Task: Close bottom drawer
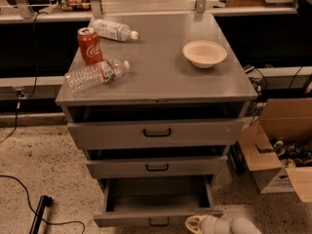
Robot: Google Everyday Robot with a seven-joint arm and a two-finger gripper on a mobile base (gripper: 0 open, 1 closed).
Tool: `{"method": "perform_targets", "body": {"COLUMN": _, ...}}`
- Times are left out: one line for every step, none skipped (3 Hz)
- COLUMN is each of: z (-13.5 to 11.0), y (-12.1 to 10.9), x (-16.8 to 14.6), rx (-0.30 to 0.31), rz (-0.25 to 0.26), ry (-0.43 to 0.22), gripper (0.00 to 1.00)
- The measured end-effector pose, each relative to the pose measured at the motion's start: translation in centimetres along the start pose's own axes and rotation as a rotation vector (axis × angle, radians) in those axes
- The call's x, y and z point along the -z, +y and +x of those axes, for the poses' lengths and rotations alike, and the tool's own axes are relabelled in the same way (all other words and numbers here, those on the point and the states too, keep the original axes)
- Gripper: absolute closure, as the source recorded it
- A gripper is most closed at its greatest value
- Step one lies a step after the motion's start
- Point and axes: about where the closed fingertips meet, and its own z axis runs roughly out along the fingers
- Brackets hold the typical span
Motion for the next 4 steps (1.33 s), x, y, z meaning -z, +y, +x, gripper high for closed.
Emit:
{"method": "perform_targets", "body": {"z": -0.3, "y": -3.3, "x": -0.6, "rx": 0.004, "rz": 0.046, "ry": -0.029, "gripper": 1.00}}
{"method": "perform_targets", "body": {"z": -0.3, "y": -3.2, "x": -0.5, "rx": 0.004, "rz": 0.046, "ry": -0.029, "gripper": 1.00}}
{"method": "perform_targets", "body": {"z": -0.7, "y": -3.7, "x": -1.4, "rx": 0.021, "rz": 0.054, "ry": -0.019, "gripper": 1.00}}
{"method": "perform_targets", "body": {"z": -1.0, "y": -6.1, "x": -2.9, "rx": 0.051, "rz": 0.093, "ry": -0.010, "gripper": 1.00}}
